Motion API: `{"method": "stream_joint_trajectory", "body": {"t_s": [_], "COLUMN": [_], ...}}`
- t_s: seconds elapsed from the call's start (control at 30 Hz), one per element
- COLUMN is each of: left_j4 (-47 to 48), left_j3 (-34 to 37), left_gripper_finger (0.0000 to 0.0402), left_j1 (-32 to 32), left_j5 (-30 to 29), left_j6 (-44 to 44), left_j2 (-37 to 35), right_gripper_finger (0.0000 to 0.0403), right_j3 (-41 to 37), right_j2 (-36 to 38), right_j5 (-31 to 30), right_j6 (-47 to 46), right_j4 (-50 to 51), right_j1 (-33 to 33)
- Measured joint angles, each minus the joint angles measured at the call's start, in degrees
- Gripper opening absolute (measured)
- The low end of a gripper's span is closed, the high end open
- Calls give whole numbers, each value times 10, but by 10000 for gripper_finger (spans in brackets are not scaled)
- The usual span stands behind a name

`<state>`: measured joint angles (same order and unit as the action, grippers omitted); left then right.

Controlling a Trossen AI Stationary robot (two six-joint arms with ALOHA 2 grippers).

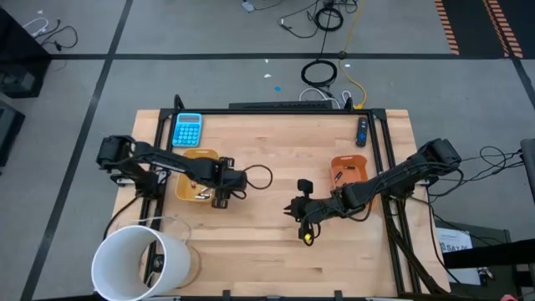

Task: Sort batteries
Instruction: Put the silver battery into the yellow bin

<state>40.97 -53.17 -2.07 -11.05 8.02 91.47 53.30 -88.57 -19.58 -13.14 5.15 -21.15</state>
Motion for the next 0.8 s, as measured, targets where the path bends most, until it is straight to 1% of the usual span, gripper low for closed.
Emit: {"method": "stream_joint_trajectory", "body": {"t_s": [0.13,0.27,0.43,0.5,0.57,0.63,0.73,0.8], "left_j4": [28,36,41,62,102,128,149,140], "left_j3": [0,-2,-6,-16,-25,-30,-31,-31], "left_gripper_finger": [218,218,218,218,218,218,218,218], "left_j1": [3,4,2,-2,-4,-5,-7,-7], "left_j5": [5,-3,-19,-33,-56,-66,-69,-77], "left_j6": [24,41,49,45,44,43,43,45], "left_j2": [37,67,74,76,78,78,78,78], "right_gripper_finger": [40,40,40,40,40,40,40,40], "right_j3": [0,0,0,0,0,0,0,0], "right_j2": [-12,-22,-22,-22,-22,-22,-22,-22], "right_j5": [0,1,2,2,2,2,2,2], "right_j6": [-8,-10,-12,-11,-11,-10,-10,-11], "right_j4": [-3,-2,-2,-2,-1,-1,-1,-1], "right_j1": [0,0,0,0,0,0,0,0]}}
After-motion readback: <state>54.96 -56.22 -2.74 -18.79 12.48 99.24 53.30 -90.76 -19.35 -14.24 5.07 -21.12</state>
